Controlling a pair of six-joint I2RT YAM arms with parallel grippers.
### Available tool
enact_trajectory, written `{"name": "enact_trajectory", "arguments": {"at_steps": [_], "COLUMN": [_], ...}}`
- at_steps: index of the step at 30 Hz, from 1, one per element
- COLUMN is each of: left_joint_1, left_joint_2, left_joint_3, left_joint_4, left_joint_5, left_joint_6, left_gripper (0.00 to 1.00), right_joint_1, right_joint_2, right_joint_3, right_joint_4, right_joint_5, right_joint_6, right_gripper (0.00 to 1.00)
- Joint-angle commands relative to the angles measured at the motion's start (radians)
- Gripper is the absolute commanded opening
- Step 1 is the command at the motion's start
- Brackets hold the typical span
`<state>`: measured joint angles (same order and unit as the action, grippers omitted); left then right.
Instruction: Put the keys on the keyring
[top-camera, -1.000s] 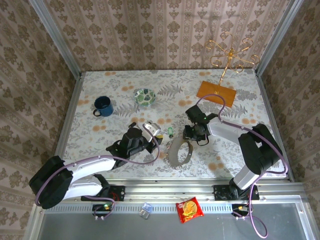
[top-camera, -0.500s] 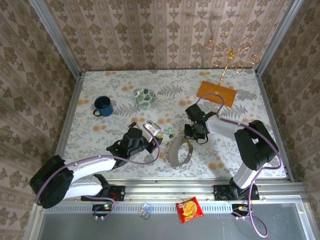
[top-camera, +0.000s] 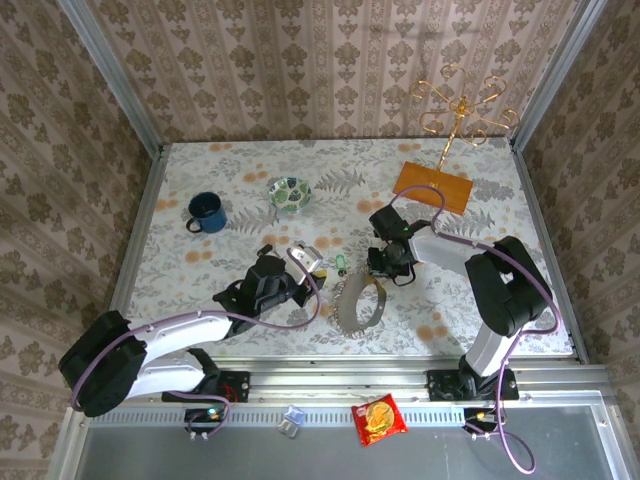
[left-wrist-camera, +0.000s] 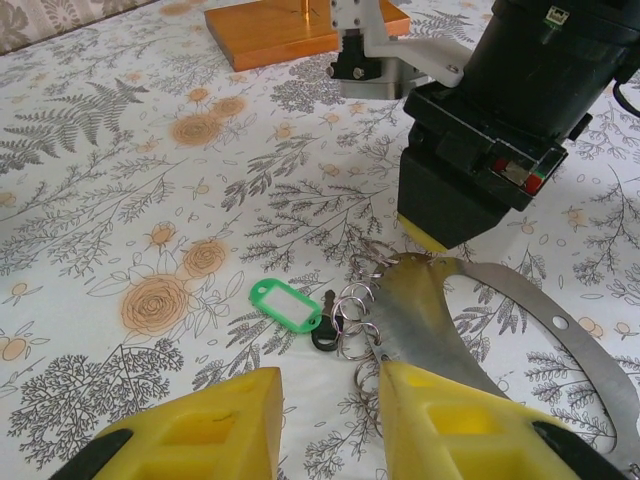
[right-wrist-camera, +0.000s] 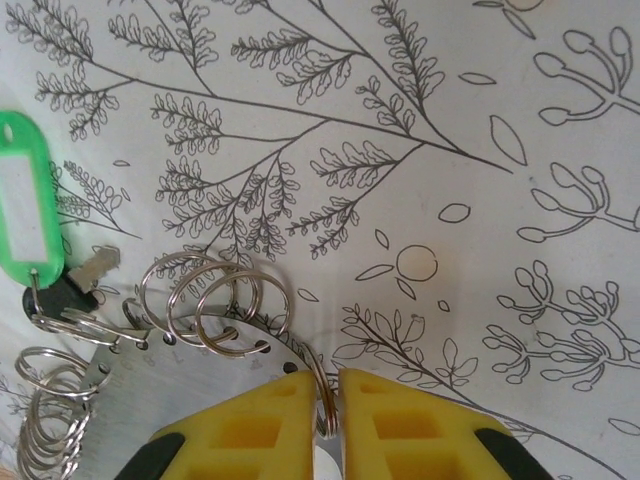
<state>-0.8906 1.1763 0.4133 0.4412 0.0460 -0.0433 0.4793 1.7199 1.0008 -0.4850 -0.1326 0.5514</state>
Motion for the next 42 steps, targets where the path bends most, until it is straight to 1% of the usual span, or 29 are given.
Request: {"name": "enact_trajectory", "arguments": {"at_steps": [1, 2, 3, 5, 8, 13, 14, 17, 21, 24, 27, 30, 33, 37, 40, 42], "left_joint_1": [-0.005, -0.005, -0.005, -0.005, -0.005, 0.002, 0.007, 0.030, 0.082, 0.120, 0.135, 0.143, 0.159, 0.187, 0.199, 0.200], "left_joint_2": [-0.014, -0.015, -0.015, -0.019, -0.040, -0.112, -0.130, -0.189, -0.261, -0.297, -0.315, -0.309, -0.281, -0.233, -0.208, -0.201], "left_joint_3": [0.027, 0.028, 0.028, 0.028, 0.031, 0.061, 0.071, 0.106, 0.158, 0.205, 0.251, 0.281, 0.307, 0.316, 0.307, 0.281], "left_joint_4": [-0.011, -0.012, -0.011, -0.014, -0.025, -0.092, -0.114, -0.189, -0.298, -0.377, -0.456, -0.520, -0.553, -0.541, -0.519, -0.476], "left_joint_5": [-0.014, -0.014, -0.014, -0.017, -0.033, -0.078, -0.086, -0.097, -0.073, 0.006, 0.128, 0.250, 0.372, 0.518, 0.638, 0.687], "left_joint_6": [0.023, 0.022, 0.023, 0.023, 0.026, 0.063, 0.075, 0.121, 0.182, 0.231, 0.309, 0.394, 0.441, 0.426, 0.384, 0.341], "left_gripper": [0.32, 0.32, 0.32, 0.32, 0.31, 0.32, 0.32, 0.33, 0.34, 0.35, 0.35, 0.35, 0.35, 0.34, 0.32, 0.31], "right_joint_1": [-0.005, -0.007, -0.008, -0.010, -0.007, 0.025, 0.028, 0.030, 0.038, 0.040, 0.044, 0.059, 0.085, 0.116, 0.138, 0.149], "right_joint_2": [0.016, 0.016, 0.013, -0.003, -0.068, -0.252, -0.296, -0.417, -0.514, -0.559, -0.564, -0.549, -0.529, -0.499, -0.485, -0.481], "right_joint_3": [0.030, 0.029, 0.029, 0.026, 0.019, -0.014, -0.026, -0.060, -0.085, -0.105, -0.100, -0.078, -0.058, -0.030, -0.022, -0.021], "right_joint_4": [-0.047, -0.047, -0.046, -0.047, -0.043, 0.008, 0.026, 0.078, 0.145, 0.215, 0.244, 0.238, 0.222, 0.201, 0.205, 0.216], "right_joint_5": [-0.011, -0.014, -0.020, -0.022, -0.014, -0.020, -0.034, -0.126, -0.230, -0.351, -0.445, -0.501, -0.526, -0.551, -0.564, -0.576], "right_joint_6": [-0.022, -0.025, -0.026, -0.034, -0.071, -0.246, -0.282, -0.411, -0.553, -0.626, -0.663, -0.703, -0.754, -0.809, -0.828, -0.828], "right_gripper": [0.11, 0.04, 0.00, 0.00, 0.00, 0.00, 0.00, 0.00, 0.00, 0.00, 0.00, 0.00, 0.00, 0.00, 0.00, 0.00]}}
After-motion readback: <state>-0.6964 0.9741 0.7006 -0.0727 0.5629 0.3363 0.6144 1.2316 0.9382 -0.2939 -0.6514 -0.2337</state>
